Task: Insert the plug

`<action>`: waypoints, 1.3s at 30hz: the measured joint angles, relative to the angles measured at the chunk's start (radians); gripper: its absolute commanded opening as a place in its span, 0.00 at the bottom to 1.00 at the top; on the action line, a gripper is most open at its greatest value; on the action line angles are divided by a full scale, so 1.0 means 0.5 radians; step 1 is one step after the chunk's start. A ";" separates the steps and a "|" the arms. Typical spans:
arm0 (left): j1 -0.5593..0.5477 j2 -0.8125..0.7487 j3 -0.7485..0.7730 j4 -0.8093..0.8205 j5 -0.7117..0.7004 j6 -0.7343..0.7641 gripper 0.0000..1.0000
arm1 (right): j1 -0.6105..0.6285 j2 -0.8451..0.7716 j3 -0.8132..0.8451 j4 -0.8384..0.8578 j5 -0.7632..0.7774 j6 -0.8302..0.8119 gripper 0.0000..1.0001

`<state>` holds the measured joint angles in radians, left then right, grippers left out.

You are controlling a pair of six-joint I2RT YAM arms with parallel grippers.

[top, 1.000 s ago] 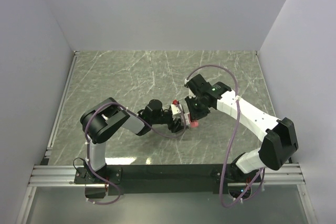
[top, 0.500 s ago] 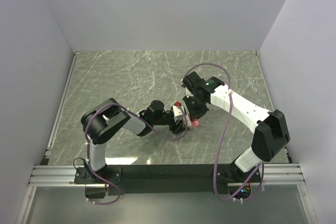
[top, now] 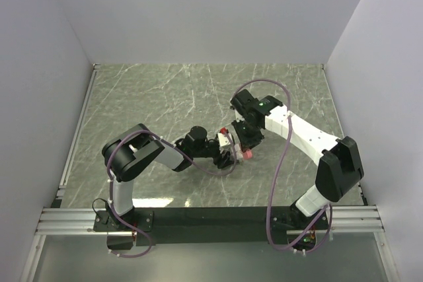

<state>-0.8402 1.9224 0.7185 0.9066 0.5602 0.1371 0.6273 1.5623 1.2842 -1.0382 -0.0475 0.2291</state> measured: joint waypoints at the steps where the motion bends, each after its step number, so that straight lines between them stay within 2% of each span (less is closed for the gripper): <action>1: 0.000 0.000 0.000 0.001 0.000 0.000 0.34 | 0.000 0.006 0.003 -0.001 0.002 -0.002 0.00; 39: -0.004 -0.006 0.000 -0.014 -0.027 -0.027 0.29 | 0.001 0.142 0.090 -0.026 -0.003 -0.012 0.00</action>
<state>-0.8421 1.9194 0.7185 0.8997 0.5468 0.1238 0.6277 1.6333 1.3293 -1.0512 -0.0490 0.2230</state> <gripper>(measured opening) 0.660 0.270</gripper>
